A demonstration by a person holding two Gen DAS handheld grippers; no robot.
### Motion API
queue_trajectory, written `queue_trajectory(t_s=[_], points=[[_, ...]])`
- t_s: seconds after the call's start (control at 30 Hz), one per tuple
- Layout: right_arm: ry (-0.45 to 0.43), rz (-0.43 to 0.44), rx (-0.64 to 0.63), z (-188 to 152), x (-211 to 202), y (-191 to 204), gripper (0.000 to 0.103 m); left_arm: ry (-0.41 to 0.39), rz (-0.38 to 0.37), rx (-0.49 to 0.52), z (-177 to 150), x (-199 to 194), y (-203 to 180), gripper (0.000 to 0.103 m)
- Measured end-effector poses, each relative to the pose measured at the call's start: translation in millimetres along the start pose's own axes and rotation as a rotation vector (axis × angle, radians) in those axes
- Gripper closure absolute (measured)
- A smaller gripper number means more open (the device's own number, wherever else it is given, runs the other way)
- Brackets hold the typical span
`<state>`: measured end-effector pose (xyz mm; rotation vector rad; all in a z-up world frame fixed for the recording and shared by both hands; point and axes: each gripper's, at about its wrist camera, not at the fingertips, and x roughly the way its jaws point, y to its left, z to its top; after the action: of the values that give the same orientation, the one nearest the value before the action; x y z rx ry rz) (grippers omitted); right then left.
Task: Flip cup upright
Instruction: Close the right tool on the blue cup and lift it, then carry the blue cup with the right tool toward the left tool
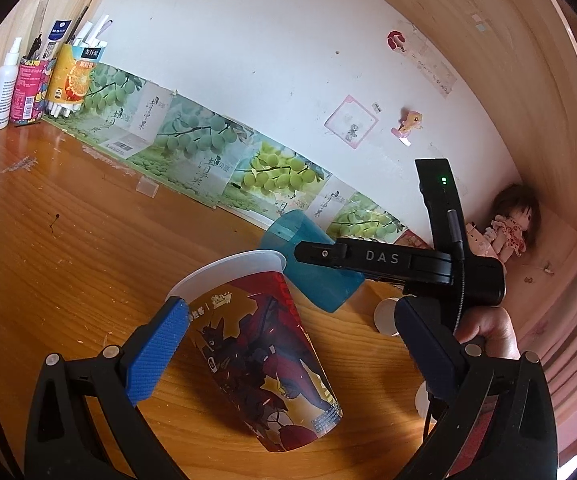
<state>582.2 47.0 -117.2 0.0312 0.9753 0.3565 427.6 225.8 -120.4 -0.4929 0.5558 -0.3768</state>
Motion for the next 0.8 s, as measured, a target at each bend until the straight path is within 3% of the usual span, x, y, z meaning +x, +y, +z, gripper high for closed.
queue_trajectory(t_s=[0.13, 0.33, 0.47, 0.63, 0.8], points=[[-0.037, -0.026, 0.046, -19, -24, -3, 0.024, -0.017, -0.013, 0.002, 1, -4, -1, 0.0], [-0.072, -0.073, 0.113, -59, -68, -10, 0.025, -0.022, 0.057, 0.012, -4, -15, -3, 0.0], [-0.086, -0.155, 0.16, -95, -92, -11, 0.026, -0.033, 0.068, 0.011, -4, -32, -7, 0.0], [-0.079, -0.146, 0.235, -133, -114, -13, 0.03, -0.064, 0.098, 0.052, -2, -59, -23, 0.0], [-0.06, -0.15, 0.283, -163, -127, -6, 0.031, -0.041, 0.089, 0.047, -7, -81, -35, 0.0]])
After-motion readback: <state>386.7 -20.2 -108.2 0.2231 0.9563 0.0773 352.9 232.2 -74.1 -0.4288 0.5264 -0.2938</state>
